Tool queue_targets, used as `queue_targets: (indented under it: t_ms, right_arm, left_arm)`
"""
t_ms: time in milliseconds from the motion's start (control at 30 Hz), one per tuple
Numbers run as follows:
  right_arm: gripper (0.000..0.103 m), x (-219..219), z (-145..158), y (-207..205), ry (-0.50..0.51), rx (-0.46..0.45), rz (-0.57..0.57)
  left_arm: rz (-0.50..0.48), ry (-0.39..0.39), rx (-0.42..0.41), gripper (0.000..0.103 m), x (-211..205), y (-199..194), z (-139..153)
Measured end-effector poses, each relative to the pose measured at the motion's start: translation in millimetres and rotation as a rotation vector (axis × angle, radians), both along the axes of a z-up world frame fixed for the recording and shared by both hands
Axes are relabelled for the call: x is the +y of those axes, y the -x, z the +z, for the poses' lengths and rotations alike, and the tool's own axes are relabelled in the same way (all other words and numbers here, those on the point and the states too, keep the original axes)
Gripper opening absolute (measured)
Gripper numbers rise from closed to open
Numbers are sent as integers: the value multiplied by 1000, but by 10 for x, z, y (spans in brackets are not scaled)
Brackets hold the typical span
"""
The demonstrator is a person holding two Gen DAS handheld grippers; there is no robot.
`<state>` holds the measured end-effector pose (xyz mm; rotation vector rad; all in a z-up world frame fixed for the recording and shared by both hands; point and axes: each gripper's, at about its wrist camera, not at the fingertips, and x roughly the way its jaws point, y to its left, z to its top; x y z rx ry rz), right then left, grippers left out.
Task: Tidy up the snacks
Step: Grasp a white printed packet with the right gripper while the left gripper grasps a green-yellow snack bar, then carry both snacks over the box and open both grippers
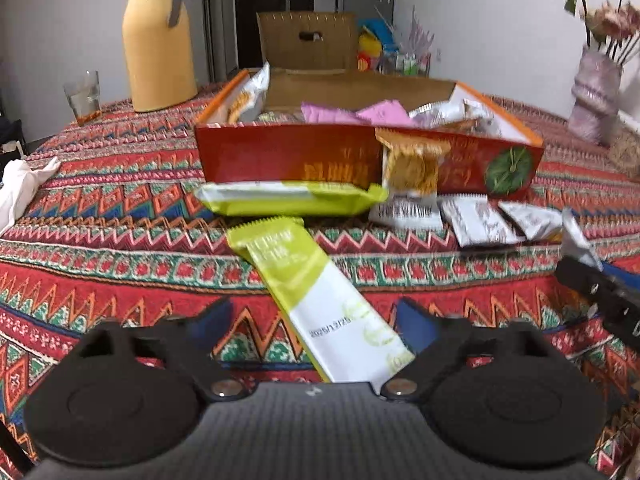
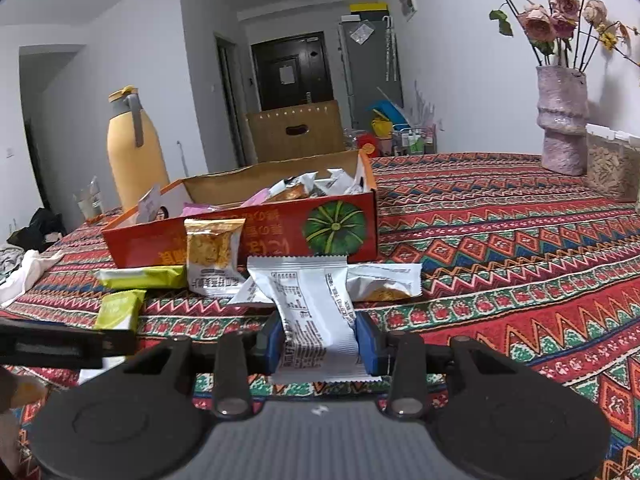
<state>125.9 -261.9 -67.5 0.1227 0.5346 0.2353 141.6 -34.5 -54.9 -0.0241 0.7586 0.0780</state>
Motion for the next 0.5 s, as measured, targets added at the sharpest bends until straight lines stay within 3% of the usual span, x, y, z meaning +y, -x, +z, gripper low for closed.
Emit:
queue_targets:
  t_ms: [33,167,333,500]
  right_arm:
    - [38,-6,-2,0,-6,0,2]
    - [38,-6,-3,3,-13,0,4]
    - [38,-2,5,5,-9,-1,0]
    - [38,11,9,20,4,-10,-9]
  left_arm:
    - [-9,2,13,60,-6,-7,-20]
    - [-15,-4,-4,39,28,47,-12]
    - [-33,0,-32,39,116,179,12]
    - [-59,26,-140,39,213,381,176]
